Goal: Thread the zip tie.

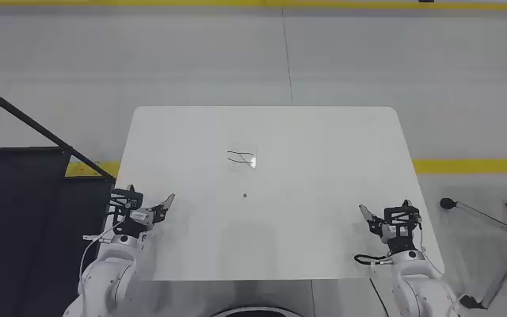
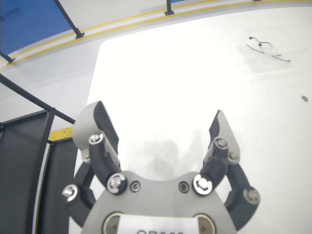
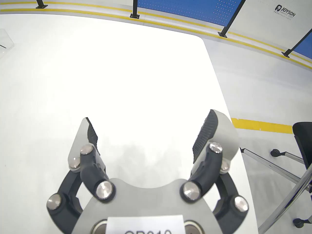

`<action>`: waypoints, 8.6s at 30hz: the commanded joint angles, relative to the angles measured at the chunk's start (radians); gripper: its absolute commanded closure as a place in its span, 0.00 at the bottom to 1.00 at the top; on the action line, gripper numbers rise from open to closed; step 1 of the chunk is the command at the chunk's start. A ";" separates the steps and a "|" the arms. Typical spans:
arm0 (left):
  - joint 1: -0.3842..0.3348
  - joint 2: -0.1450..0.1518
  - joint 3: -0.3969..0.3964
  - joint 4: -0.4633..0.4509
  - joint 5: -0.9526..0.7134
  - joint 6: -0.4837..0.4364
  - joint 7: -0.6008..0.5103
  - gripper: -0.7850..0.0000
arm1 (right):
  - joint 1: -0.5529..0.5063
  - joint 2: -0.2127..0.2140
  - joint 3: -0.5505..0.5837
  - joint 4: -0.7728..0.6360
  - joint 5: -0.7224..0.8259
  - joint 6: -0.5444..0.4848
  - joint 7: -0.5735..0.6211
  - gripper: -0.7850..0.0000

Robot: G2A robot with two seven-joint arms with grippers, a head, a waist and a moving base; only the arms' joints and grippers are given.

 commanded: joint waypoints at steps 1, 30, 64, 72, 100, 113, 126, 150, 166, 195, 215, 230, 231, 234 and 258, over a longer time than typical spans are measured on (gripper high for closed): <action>0.000 0.000 0.000 0.000 0.000 0.000 0.000 0.00 | 0.000 0.000 0.000 0.000 0.000 0.000 0.000 0.00; -0.161 0.002 -0.038 0.026 -0.361 -0.261 -0.189 0.00 | 0.000 0.000 0.000 0.000 0.000 0.000 0.000 0.00; -0.544 -0.010 0.095 0.240 -0.904 -0.186 -0.634 0.00 | 0.000 0.000 0.000 0.000 0.000 0.000 0.000 0.00; -0.772 -0.026 0.187 0.513 -1.151 -0.168 -0.856 0.00 | 0.000 0.000 0.000 0.000 0.000 0.000 0.000 0.00; -0.998 -0.058 0.339 0.831 -1.237 -0.173 -0.894 0.00 | 0.000 0.000 0.000 0.000 0.000 0.000 0.000 0.00; -1.086 -0.082 0.438 0.955 -1.193 -0.208 -0.891 0.41 | 0.000 0.000 0.000 0.000 0.000 0.000 0.000 0.00; -1.134 -0.098 0.479 1.041 -1.225 -0.234 -0.900 0.55 | 0.000 0.000 0.000 0.000 0.000 0.000 0.000 0.00; -1.181 -0.116 0.517 1.136 -1.263 -0.273 -0.914 0.93 | 0.000 0.000 0.000 0.000 0.000 0.000 0.000 0.00; -1.179 -0.091 0.448 1.084 -1.331 -0.339 -0.946 1.00 | 0.000 0.000 0.000 0.000 0.000 0.000 0.000 0.00; -1.075 -0.040 0.363 0.743 -1.459 -0.452 -1.102 1.00 | 0.246 -0.016 -0.042 -0.123 0.440 -0.107 0.351 0.00; -1.133 -0.070 0.484 0.774 -1.599 -0.575 -1.165 1.00 | 0.426 -0.030 -0.086 0.065 1.252 -0.158 0.739 0.00; -1.134 -0.078 0.518 0.767 -1.606 -0.578 -1.154 1.00 | 0.450 -0.032 -0.108 0.108 1.391 -0.159 0.805 0.00; -1.130 -0.078 0.522 0.752 -1.602 -0.573 -1.154 1.00 | 0.454 -0.033 -0.113 0.119 1.432 -0.156 0.804 0.00; -1.125 -0.079 0.533 0.722 -1.610 -0.575 -1.162 1.00 | 0.475 -0.038 -0.133 0.156 1.556 -0.149 0.829 0.00; -1.165 -0.102 0.620 0.775 -1.688 -0.601 -1.211 1.00 | 0.596 -0.050 -0.256 0.281 1.754 -0.165 0.925 0.41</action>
